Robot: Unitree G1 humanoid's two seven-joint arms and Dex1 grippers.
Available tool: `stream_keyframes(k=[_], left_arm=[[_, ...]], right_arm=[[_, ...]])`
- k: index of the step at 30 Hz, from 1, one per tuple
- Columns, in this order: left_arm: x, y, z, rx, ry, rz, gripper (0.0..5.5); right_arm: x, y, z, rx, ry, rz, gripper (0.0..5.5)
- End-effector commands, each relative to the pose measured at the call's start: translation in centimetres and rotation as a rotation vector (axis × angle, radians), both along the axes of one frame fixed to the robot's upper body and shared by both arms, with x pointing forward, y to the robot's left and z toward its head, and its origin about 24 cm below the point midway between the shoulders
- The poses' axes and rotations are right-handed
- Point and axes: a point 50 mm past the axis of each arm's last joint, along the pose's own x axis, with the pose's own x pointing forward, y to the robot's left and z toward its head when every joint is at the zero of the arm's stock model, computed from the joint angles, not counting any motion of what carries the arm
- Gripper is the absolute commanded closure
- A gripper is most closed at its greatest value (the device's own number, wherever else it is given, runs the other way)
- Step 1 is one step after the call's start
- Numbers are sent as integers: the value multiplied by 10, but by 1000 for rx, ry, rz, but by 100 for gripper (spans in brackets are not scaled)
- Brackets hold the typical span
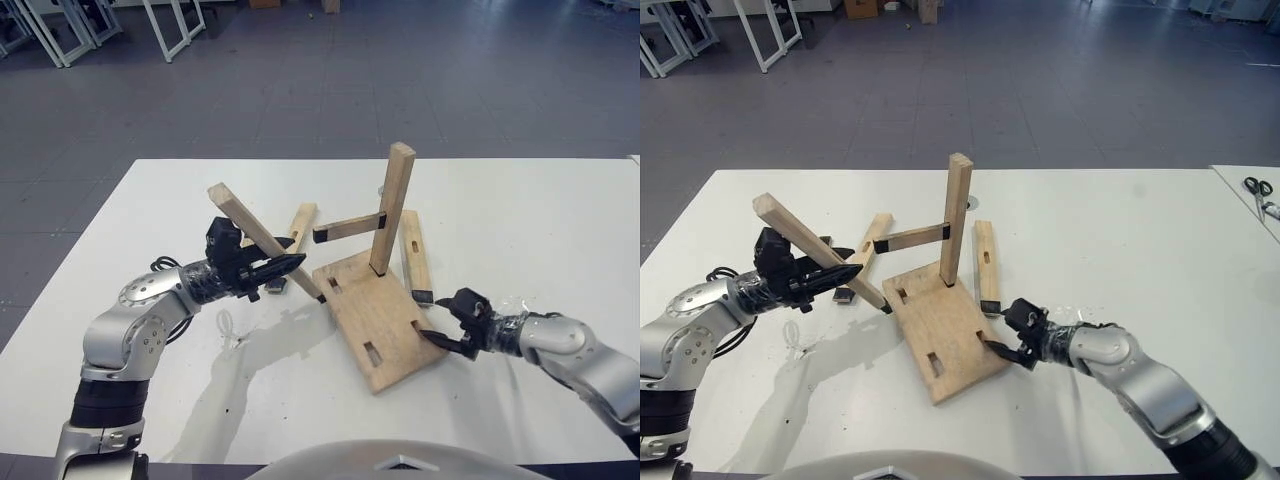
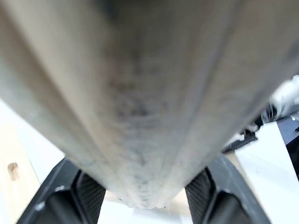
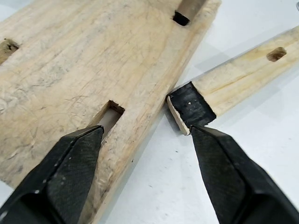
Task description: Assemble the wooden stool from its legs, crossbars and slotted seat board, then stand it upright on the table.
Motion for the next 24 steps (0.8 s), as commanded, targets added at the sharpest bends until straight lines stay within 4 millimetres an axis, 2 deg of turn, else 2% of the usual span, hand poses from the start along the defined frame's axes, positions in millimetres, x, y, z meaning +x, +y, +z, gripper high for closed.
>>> stream_keyframes(k=[1, 6, 14, 17, 20, 24], left_arm=[[9, -4, 7, -40, -50, -1, 347], [9, -16, 16, -125, -50, -21, 347], [9, -20, -26, -63, 42, -2, 347], [12, -14, -40, -25, 56, 25, 347], [16, -12, -43, -8, 48, 28, 347], [20, -17, -38, 73, 20, -53, 347]], right_arm=[[-5, -15, -15, -92, 75, 9, 208], [-9, -10, -19, -81, 82, 22, 208], [-5, -9, -17, -83, 64, 29, 208], [-4, -9, -16, -87, 61, 36, 208], [-3, -10, -15, -89, 56, 35, 208], [-2, -10, -15, -89, 52, 31, 208]])
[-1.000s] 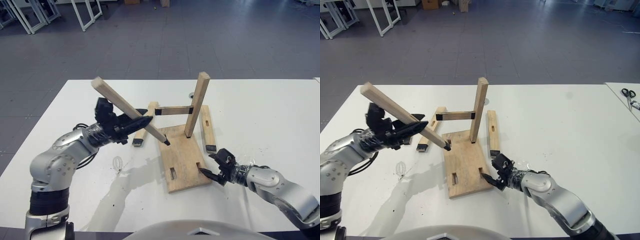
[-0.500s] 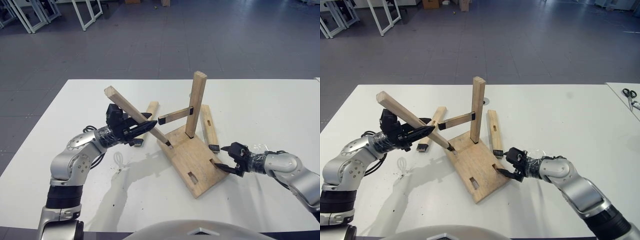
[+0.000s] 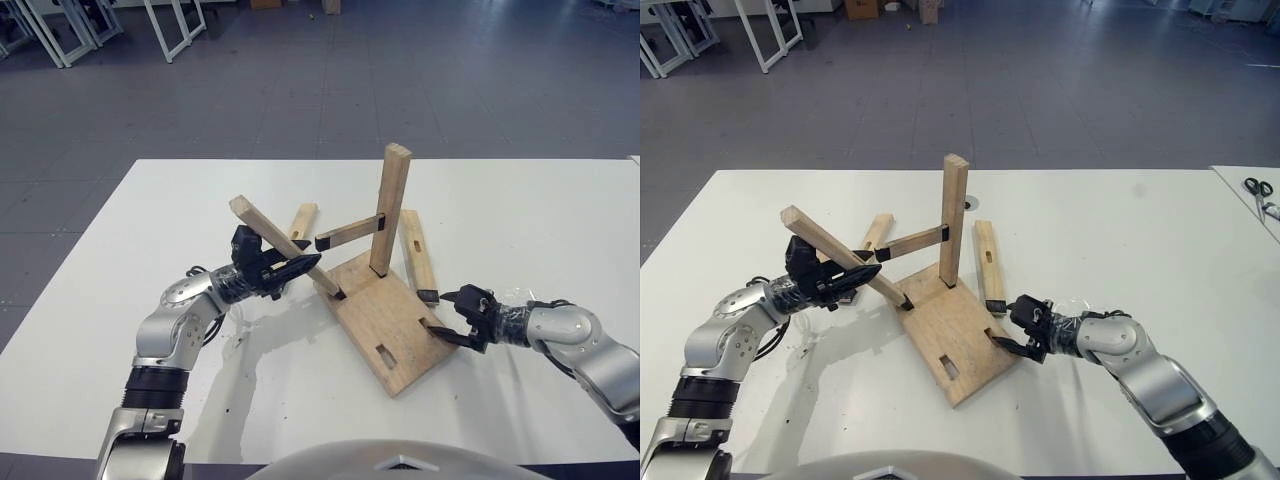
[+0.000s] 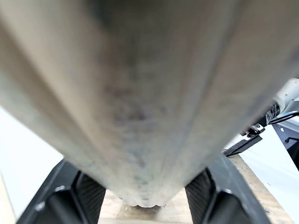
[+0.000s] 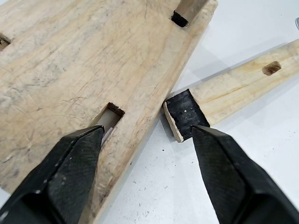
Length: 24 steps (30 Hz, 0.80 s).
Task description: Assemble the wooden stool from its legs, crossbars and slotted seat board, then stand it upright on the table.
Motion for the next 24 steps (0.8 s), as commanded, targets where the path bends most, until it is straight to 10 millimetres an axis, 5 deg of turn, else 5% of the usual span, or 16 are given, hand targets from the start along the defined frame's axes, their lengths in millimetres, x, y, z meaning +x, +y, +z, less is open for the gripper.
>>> stream_keyframes(k=[1, 5, 13, 24], left_arm=[[1, 1, -6, 179, 16, -53, 347], [-3, -10, -7, 289, 39, -112, 347], [11, 0, -19, 295, 180, -59, 347], [15, -2, -25, 520, 189, -154, 347]], right_arm=[[-7, -10, -17, -63, 80, -43, 208], [-9, -7, -18, -56, 78, -47, 208], [-5, -3, -19, -53, 66, -44, 208], [-2, -3, -14, -51, 44, -37, 208]])
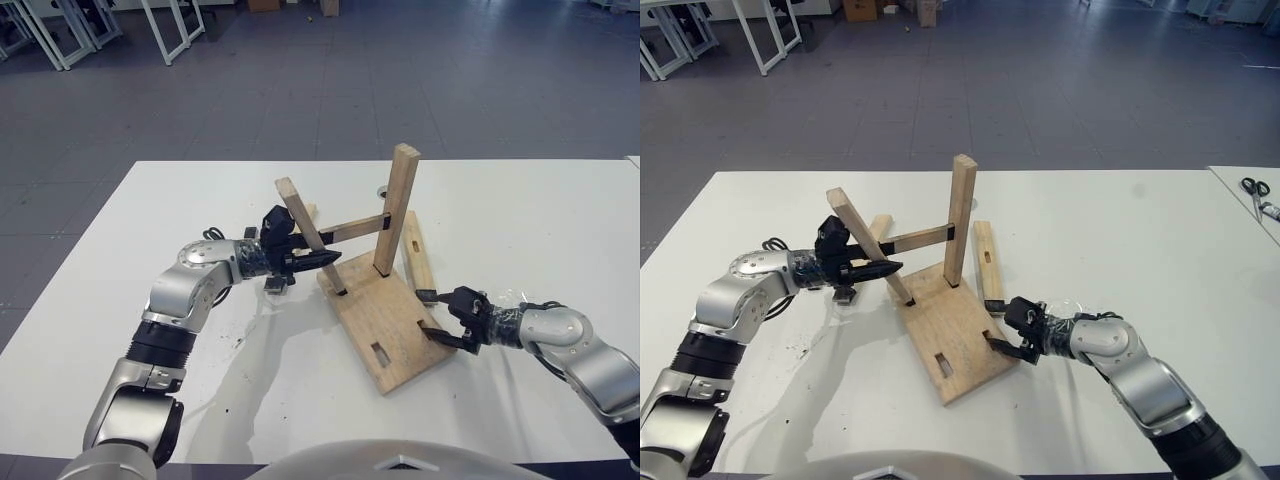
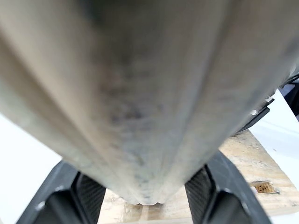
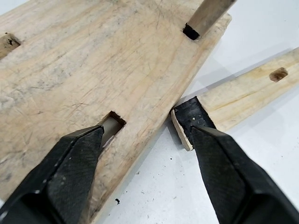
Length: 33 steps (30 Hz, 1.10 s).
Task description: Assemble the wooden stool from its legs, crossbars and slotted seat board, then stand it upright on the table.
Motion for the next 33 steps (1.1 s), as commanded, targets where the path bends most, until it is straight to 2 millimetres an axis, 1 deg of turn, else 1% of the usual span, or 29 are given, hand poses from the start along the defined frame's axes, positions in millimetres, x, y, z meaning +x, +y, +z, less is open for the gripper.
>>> stream_keyframes(k=[1, 3, 5, 7, 9, 12, 13, 14, 16, 18, 19, 20, 21, 22, 23, 24, 25, 26, 27, 28, 29, 30, 31, 33], left_arm=[[-13, 23, -43, 289, 164, 52, 347], [-13, 25, -49, 299, 185, 77, 347], [-17, 29, -63, 331, 218, 89, 347], [-27, 32, -80, 354, 261, 101, 347], [-37, 33, -93, 360, 300, 104, 347], [-41, 34, -100, 361, 313, 103, 347], [-41, 34, -99, 361, 310, 101, 347], [-40, 34, -99, 360, 307, 99, 347], [-37, 34, -96, 362, 296, 93, 347], [-35, 35, -95, 362, 291, 94, 347], [-34, 34, -95, 362, 290, 92, 347], [-34, 33, -94, 362, 288, 86, 347], [-33, 32, -94, 362, 287, 78, 347], [-32, 31, -93, 363, 284, 71, 347], [-31, 30, -93, 365, 281, 66, 347], [-30, 30, -92, 365, 278, 63, 347], [-29, 29, -91, 366, 274, 59, 347], [-27, 28, -90, 367, 269, 52, 347], [-25, 25, -89, 369, 263, 45, 347], [-24, 23, -88, 370, 258, 38, 347], [-22, 22, -87, 370, 254, 35, 347], [-22, 21, -86, 370, 252, 33, 347], [-21, 20, -86, 369, 250, 34, 347], [-21, 20, -88, 368, 250, 41, 347]], right_arm=[[-1, -11, -11, -74, 47, -48, 208], [0, -11, -8, -70, 38, -46, 208], [6, -8, 2, -22, 17, -54, 208], [17, -3, 20, 68, -16, -84, 208], [26, 1, 39, 156, -40, -110, 208], [36, 5, 64, 313, -48, -177, 208], [39, 11, 73, 402, -39, -205, 229], [41, 18, 82, 490, -29, -225, 243], [41, 44, 101, 732, 26, -237, 285], [38, 81, 117, 949, 86, -203, 322], [42, 98, 124, 999, 76, -207, 347], [49, 112, 128, 998, 30, -235, 370], [59, 122, 133, 971, -55, -281, 394], [72, 128, 141, 954, -162, -341, 398], [80, 133, 145, 927, -251, -374, 398], [87, 139, 137, 895, -266, -409, 398], [91, 145, 124, 825, -276, -420, 398], [92, 150, 97, 699, -256, -424, 398], [87, 154, 64, 550, -220, -404, 398], [78, 154, 39, 439, -174, -373, 398], [69, 155, 23, 376, -138, -344, 398], [64, 155, 18, 351, -123, -323, 398], [62, 156, 18, 359, -125, -315, 398], [66, 158, 33, 439, -172, -323, 398]])
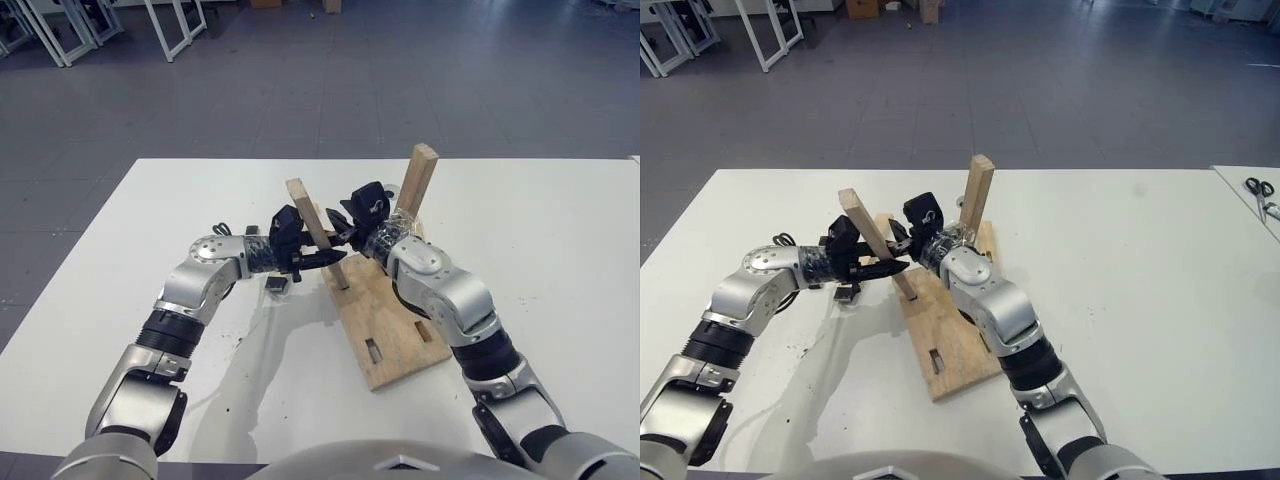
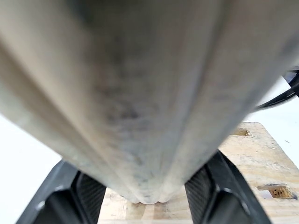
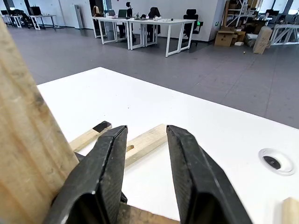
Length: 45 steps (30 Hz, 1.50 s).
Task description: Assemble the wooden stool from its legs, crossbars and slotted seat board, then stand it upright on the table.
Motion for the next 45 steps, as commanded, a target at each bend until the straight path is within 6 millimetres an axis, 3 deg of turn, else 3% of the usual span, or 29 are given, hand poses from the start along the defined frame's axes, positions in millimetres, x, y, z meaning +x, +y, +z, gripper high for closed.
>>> stream_keyframes(k=[1, 3, 5, 7, 10, 13, 15, 16, 18, 19, 21, 23, 24, 25, 27, 33, 36, 39, 42, 45], left_arm=[[-30, 24, -79, 359, 284, 76, 347], [-32, 24, -81, 364, 290, 76, 347], [-34, 25, -84, 368, 297, 77, 347], [-38, 29, -86, 370, 305, 85, 347], [-41, 33, -88, 376, 309, 94, 347], [-41, 33, -88, 378, 306, 90, 347], [-40, 32, -87, 374, 304, 87, 347], [-41, 32, -87, 372, 304, 86, 347], [-41, 30, -88, 369, 302, 81, 347], [-41, 30, -87, 369, 301, 78, 347], [-41, 31, -87, 370, 301, 74, 347], [-43, 30, -87, 378, 304, 61, 347], [-42, 28, -87, 386, 302, 44, 347], [-40, 24, -87, 398, 296, 21, 347], [-36, 17, -86, 415, 282, -20, 347], [-33, 6, -91, 435, 270, -106, 347], [-38, 8, -94, 420, 274, -104, 347], [-41, 11, -97, 415, 278, -98, 347], [-40, 6, -99, 405, 273, -98, 347], [-41, 6, -99, 399, 268, -104, 347]], right_arm=[[-7, -3, -8, 50, 59, 16, 398], [-10, -18, 31, 269, -8, 31, 398], [-25, -46, 51, 432, 21, 83, 398], [-47, -88, 41, 370, 147, 190, 398], [-62, -153, 17, 59, 360, 175, 398], [-38, -203, 10, -176, 344, -124, 398], [-6, -233, 15, -301, 196, -452, 398], [6, -239, 18, -327, 140, -543, 398], [30, -226, 19, -337, 58, -621, 398], [39, -207, 18, -319, 36, -596, 398], [44, -144, 15, -229, 24, -429, 398], [7, -34, 10, 42, 141, 7, 398], [-26, 9, 20, 172, 177, 270, 398], [-52, 30, 30, 279, 216, 441, 398], [-66, 35, 40, 377, 249, 538, 398], [-46, 18, 46, 427, 261, 432, 398], [-36, 0, 39, 346, 269, 328, 398], [-36, -16, 53, 356, 243, 356, 398], [-36, -13, 85, 445, 171, 432, 398], [-34, -35, 79, 349, 178, 405, 398]])
